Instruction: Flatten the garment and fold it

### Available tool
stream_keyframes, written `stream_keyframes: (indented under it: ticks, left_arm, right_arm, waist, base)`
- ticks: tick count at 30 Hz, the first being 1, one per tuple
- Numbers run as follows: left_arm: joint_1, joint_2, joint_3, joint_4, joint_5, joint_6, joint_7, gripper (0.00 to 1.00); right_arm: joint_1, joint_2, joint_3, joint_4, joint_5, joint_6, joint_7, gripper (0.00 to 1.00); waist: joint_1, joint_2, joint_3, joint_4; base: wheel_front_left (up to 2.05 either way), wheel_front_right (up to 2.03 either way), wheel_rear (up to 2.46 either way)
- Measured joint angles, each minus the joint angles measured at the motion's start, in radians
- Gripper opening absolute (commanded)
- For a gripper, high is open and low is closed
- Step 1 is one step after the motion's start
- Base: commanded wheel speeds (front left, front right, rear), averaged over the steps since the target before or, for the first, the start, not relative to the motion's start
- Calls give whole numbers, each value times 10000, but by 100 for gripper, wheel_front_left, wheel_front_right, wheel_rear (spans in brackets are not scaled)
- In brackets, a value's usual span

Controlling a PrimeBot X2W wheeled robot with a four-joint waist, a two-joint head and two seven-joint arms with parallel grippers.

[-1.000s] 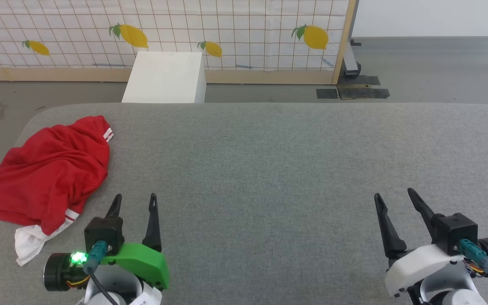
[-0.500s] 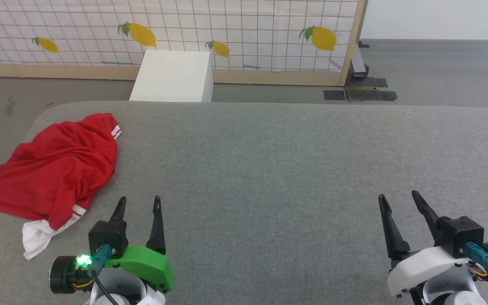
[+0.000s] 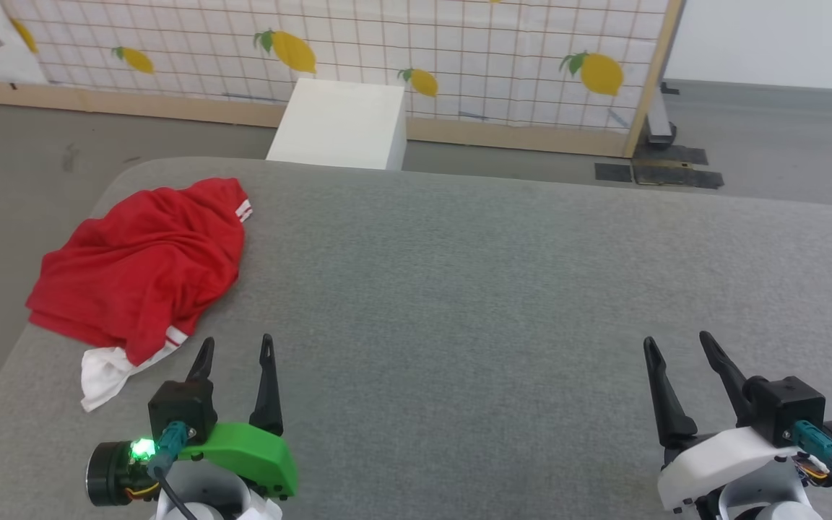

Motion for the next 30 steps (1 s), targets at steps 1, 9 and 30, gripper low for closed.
stream_keyframes:
  ticks: [1,9,30]
  left_arm:
    - [1,2,-10,4,-17,42,-10,100]
    - [123,40,-67,81,-104,146,-167,100]
    - [357,142,-288,217,-360,529,-604,100]
  right_arm:
    - [6,2,0,21,23,0,-31,100]
    - [151,0,-33,190,196,0,-178,100]
    - [208,2,4,742,522,0,-617,100]
  waist:
    - [0,0,-4,74]
    - [0,0,-22,666]
    - [0,0,-121,2116]
  base:
    - [0,0,0]
    - [0,0,0]
    - [0,0,0]
